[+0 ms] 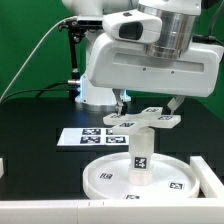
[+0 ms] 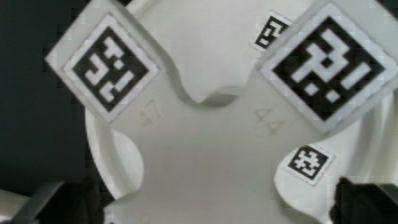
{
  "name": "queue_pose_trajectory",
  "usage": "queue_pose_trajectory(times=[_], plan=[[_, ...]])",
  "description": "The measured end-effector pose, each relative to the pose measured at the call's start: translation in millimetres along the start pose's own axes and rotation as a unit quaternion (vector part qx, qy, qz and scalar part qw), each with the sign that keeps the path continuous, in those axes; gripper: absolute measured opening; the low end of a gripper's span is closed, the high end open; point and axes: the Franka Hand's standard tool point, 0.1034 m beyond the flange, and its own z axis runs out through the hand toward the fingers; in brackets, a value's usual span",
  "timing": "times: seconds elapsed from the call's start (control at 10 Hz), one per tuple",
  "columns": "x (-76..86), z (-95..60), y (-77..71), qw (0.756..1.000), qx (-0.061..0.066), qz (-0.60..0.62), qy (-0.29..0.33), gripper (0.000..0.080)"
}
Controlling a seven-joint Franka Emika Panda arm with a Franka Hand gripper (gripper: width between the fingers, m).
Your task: Assemble round table
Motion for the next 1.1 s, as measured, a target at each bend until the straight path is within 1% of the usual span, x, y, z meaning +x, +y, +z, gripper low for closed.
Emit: queue_pose_trajectory(times=[0.1, 0.2, 0.3, 0.4, 0.5, 0.6, 0.7, 0.8, 1.0, 1.1], plan=[[0.0, 0.1, 0.0, 1.000, 0.000, 0.000, 0.000, 0.0649], [-0.5, 1.0, 1.5, 1.000, 0.025, -0.006, 0.000, 0.0649], [-0.7, 2.2, 7.3, 0.998, 0.063, 0.001, 0.002, 0.0649], [-1.4, 3.6, 14.7, 0.996, 0.091, 0.008, 0.005, 0.0649], [-2.1, 4.6, 19.8, 0.994, 0.111, 0.011, 0.007, 0.0649], [-3.1, 5.8, 25.9, 0.992, 0.124, 0.015, 0.009, 0.0649], [-4.7, 6.9, 30.5, 0.991, 0.134, 0.020, 0.008, 0.0649], [-4.2, 6.9, 30.9, 0.991, 0.132, 0.021, 0.009, 0.0649], [2.8, 3.5, 27.8, 0.991, 0.129, 0.031, 0.023, 0.0649], [8.2, -1.7, 26.0, 0.991, 0.127, 0.036, 0.036, 0.0649]])
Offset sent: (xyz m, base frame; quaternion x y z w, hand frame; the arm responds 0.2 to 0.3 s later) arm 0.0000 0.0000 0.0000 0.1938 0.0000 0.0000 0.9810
